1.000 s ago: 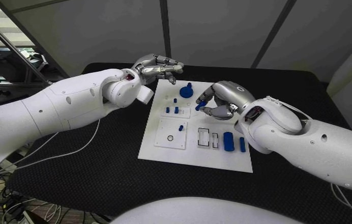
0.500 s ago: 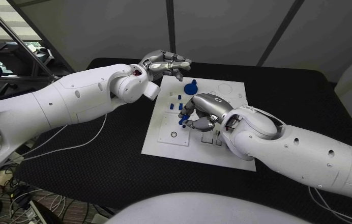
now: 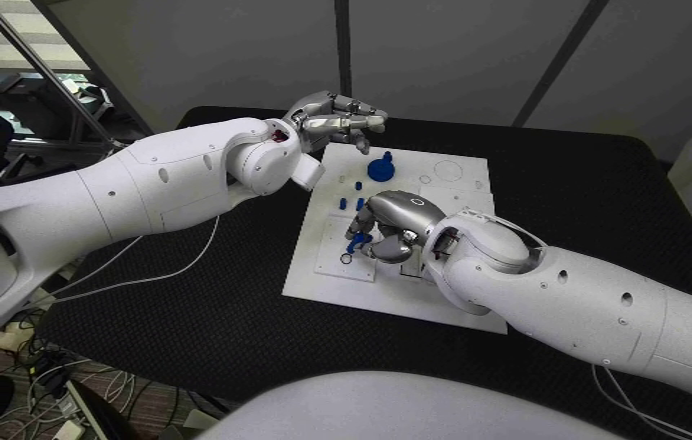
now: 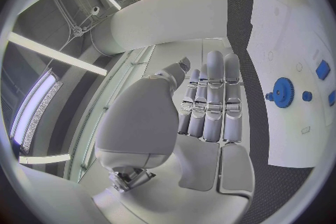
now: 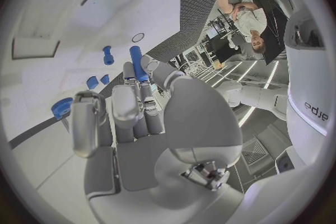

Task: Assemble the parts on the task board

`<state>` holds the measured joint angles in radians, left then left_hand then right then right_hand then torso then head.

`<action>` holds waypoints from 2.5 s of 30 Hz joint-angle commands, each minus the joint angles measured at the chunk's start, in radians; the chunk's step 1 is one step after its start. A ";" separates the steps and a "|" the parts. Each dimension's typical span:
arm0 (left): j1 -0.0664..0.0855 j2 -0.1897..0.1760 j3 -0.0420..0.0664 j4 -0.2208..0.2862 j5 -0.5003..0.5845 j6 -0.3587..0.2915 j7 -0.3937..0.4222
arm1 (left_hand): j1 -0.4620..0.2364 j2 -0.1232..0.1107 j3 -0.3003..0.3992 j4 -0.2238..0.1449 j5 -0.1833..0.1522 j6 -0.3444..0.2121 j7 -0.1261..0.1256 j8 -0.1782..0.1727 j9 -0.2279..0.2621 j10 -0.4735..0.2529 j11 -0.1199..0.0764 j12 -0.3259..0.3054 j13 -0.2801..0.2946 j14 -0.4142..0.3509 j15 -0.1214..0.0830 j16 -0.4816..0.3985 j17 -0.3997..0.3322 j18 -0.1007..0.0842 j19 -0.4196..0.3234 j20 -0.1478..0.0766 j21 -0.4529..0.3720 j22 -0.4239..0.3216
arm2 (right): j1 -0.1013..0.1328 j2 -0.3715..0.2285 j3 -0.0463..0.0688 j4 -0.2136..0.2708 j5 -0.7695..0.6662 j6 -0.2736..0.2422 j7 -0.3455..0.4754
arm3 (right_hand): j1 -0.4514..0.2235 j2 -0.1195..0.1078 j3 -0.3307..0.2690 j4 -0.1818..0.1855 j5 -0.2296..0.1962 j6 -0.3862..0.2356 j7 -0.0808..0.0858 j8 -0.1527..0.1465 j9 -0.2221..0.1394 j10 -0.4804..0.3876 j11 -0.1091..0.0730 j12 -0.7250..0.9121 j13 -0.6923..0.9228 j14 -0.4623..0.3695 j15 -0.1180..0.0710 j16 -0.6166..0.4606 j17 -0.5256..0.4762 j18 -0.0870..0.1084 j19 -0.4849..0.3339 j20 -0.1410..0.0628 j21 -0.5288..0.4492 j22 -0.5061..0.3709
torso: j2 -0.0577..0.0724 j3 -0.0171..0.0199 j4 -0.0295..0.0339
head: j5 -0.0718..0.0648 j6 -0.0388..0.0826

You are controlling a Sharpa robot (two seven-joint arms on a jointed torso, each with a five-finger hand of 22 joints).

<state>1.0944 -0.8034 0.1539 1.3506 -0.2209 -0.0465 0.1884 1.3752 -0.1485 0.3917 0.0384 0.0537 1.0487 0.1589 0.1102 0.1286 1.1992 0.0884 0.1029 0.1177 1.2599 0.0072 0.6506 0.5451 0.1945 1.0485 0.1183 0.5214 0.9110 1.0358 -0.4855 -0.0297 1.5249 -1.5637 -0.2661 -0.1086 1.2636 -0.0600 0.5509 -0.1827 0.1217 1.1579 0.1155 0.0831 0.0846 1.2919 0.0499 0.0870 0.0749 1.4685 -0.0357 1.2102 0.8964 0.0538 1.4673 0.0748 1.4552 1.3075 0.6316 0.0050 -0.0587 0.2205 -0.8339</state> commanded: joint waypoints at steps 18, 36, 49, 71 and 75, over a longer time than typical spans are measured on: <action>0.005 0.006 -0.001 -0.001 0.010 0.014 0.002 | -0.002 0.005 -0.005 0.002 -0.006 -0.003 -0.002 -0.007 0.001 -0.006 0.004 -0.003 0.001 -0.003 0.008 -0.003 -0.002 -0.013 0.007 0.003 -0.004 -0.001 | -0.005 0.026 -0.016 -0.017 -0.034 0.065 0.001 | 0.003 0.002 0.001 -0.003 0.006 -0.005 0.002 -0.009 -0.001 -0.003 0.000 -0.010 0.000 -0.006 0.000 -0.004 -0.004 -0.014 0.021 -0.003 -0.009 0.114 | 0.000 0.0004 -0.0010 | 0.014 -0.007; 0.007 0.008 -0.002 -0.002 0.010 0.016 -0.002 | -0.002 0.005 -0.005 0.002 -0.006 -0.003 -0.002 -0.007 0.001 -0.006 0.004 -0.003 0.001 -0.003 0.008 -0.003 -0.002 -0.013 0.007 0.003 -0.004 -0.001 | -0.005 0.049 -0.017 -0.042 -0.079 0.078 -0.018 | -0.039 -0.040 -0.018 0.002 -0.009 -0.040 0.016 -0.021 -0.010 -0.063 0.019 -0.025 -0.008 -0.010 0.017 -0.010 -0.019 -0.009 0.009 0.010 -0.027 0.096 | -0.001 -0.0001 -0.0003 | 0.019 -0.008; 0.009 0.010 -0.003 -0.002 0.010 0.019 -0.005 | -0.001 0.007 -0.008 0.003 -0.006 -0.003 -0.002 -0.007 0.002 -0.006 0.004 -0.003 0.002 -0.003 0.008 -0.004 -0.002 -0.013 0.008 0.003 -0.007 -0.003 | -0.005 0.052 -0.020 -0.041 -0.053 0.014 0.028 | -0.079 -0.092 -0.086 0.010 -0.021 -0.101 0.022 -0.021 -0.017 -0.195 0.041 -0.011 -0.008 -0.022 0.036 -0.032 -0.061 0.009 -0.027 0.031 -0.085 0.032 | -0.001 0.0007 -0.0013 | 0.020 -0.007; 0.009 0.005 -0.003 -0.004 0.010 0.019 -0.007 | -0.001 0.007 -0.008 0.003 -0.006 -0.003 -0.002 -0.007 0.002 -0.006 0.004 -0.003 0.002 -0.003 0.008 -0.005 -0.002 -0.013 0.008 0.003 -0.007 -0.004 | -0.005 0.008 -0.021 0.006 -0.021 -0.050 0.041 | -0.065 -0.082 -0.141 0.015 -0.019 -0.115 0.023 -0.019 -0.016 -0.206 0.039 0.018 -0.004 -0.019 0.036 -0.026 -0.057 0.007 -0.020 0.032 -0.080 0.039 | 0.000 0.0005 -0.0020 | 0.019 -0.004; 0.009 0.003 -0.003 -0.004 0.010 0.020 -0.007 | -0.001 0.007 -0.008 0.003 -0.006 -0.003 -0.002 -0.007 0.002 -0.006 0.004 -0.003 0.002 -0.003 0.008 -0.005 -0.002 -0.013 0.008 0.003 -0.007 -0.004 | -0.005 -0.012 -0.021 0.026 -0.025 -0.069 0.036 | -0.064 -0.083 -0.144 0.014 -0.019 -0.116 0.022 -0.019 -0.016 -0.205 0.039 0.021 -0.003 -0.019 0.035 -0.028 -0.061 0.008 -0.022 0.032 -0.084 0.035 | -0.001 0.0013 -0.0022 | 0.018 -0.002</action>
<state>1.1015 -0.8000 0.1499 1.3456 -0.2174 -0.0368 0.1795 1.3752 -0.1485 0.3889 0.0414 0.0537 1.0487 0.1589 0.1063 0.1291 1.1992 0.0884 0.1030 0.1186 1.2565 0.0106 0.6506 0.5444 0.1944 1.0521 0.1219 0.5175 0.9085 1.0294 -0.4922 -0.0508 1.5419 -1.5895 -0.3048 -0.0710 1.1911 -0.1404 0.4125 -0.1683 0.1056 1.0503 0.1363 0.0658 0.0690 1.0824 0.0910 0.1036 0.0704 1.4454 -0.0052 1.1782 0.8381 0.0541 1.4459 0.1074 1.3698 1.3073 0.6308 0.0059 -0.0604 0.2400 -0.8375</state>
